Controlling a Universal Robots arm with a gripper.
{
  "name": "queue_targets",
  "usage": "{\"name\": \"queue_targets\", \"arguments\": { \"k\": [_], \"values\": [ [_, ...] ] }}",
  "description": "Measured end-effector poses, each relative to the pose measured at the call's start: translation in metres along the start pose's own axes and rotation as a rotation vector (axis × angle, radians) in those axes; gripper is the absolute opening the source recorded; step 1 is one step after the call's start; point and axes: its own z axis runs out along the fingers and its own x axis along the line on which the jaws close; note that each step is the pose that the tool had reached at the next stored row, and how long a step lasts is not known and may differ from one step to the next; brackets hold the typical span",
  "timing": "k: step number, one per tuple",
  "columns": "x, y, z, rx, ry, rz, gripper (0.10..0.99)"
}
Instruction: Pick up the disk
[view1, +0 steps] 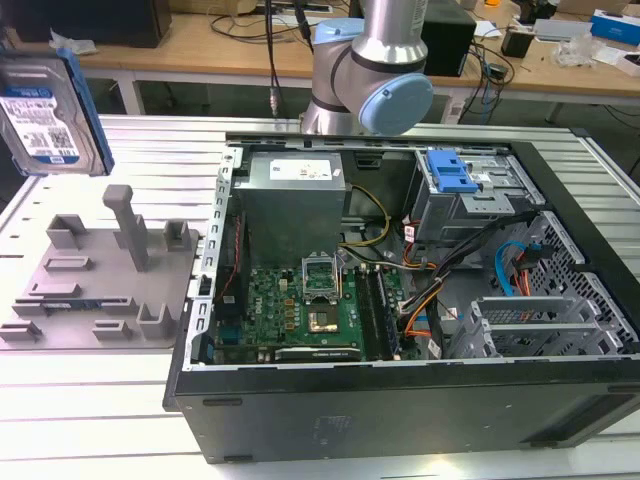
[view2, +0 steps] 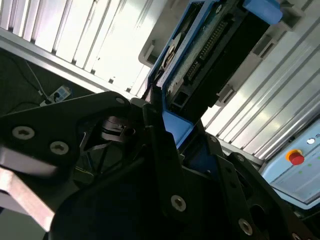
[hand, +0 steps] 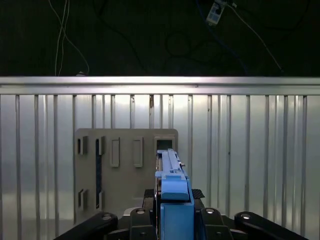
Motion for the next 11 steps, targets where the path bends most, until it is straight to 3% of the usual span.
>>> {"name": "queue_targets", "arguments": {
  "k": [2,7,11],
  "values": [
    [0.0002,0.0001,-0.009,0.0,-0.0004,-0.001,0.365],
    [0.0008,0.0001,-0.0475,0.0,-0.0026,-0.004,0.365],
    [0.0008,0.0001,-0.0495,0.0,-0.0029,-0.005,0.365]
  ]
}}
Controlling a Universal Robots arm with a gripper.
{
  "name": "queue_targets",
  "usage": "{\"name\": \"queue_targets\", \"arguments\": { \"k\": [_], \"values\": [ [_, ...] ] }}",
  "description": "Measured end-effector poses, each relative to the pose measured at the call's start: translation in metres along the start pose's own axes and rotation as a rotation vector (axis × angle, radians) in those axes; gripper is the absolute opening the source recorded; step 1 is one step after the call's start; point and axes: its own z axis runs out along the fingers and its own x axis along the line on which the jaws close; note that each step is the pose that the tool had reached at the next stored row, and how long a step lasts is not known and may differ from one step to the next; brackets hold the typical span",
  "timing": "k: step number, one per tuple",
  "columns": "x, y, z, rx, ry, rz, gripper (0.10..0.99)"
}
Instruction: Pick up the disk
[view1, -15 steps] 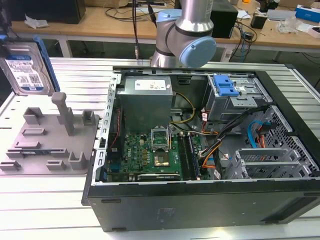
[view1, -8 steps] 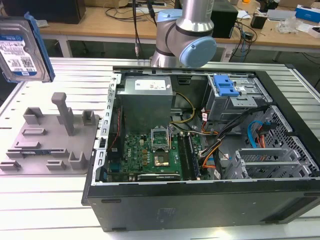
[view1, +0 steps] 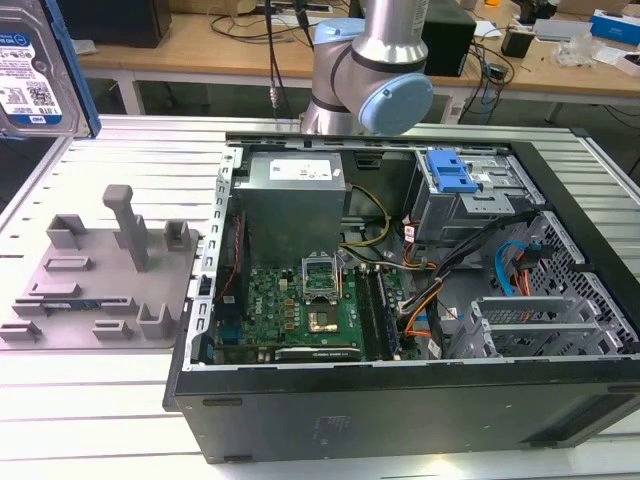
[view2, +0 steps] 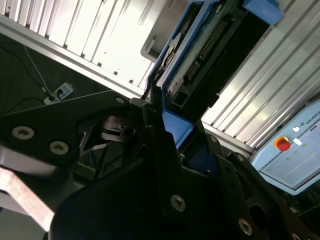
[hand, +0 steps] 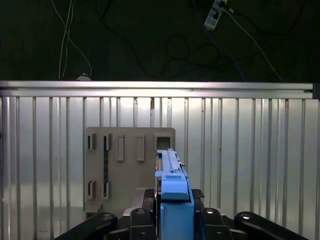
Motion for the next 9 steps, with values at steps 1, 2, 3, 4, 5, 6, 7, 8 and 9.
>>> {"name": "queue_targets", "arguments": {
  "k": [1,2,3,4,5,6,7,8,9],
  "values": [
    [0.0,0.0,0.0,0.0,0.0,0.0,0.365],
    [0.0,0.0,0.0,0.0,0.0,0.0,0.365],
    [0.0,0.0,0.0,0.0,0.0,0.0,0.365],
    [0.0,0.0,0.0,0.0,0.0,0.0,0.365],
    [0.0,0.0,0.0,0.0,0.0,0.0,0.365],
    [0.0,0.0,0.0,0.0,0.0,0.0,0.365],
    [0.0,0.0,0.0,0.0,0.0,0.0,0.365],
    [0.0,0.0,0.0,0.0,0.0001,0.0,0.365],
    [0.0,0.0,0.0,0.0,0.0,0.0,0.365]
  ]
}}
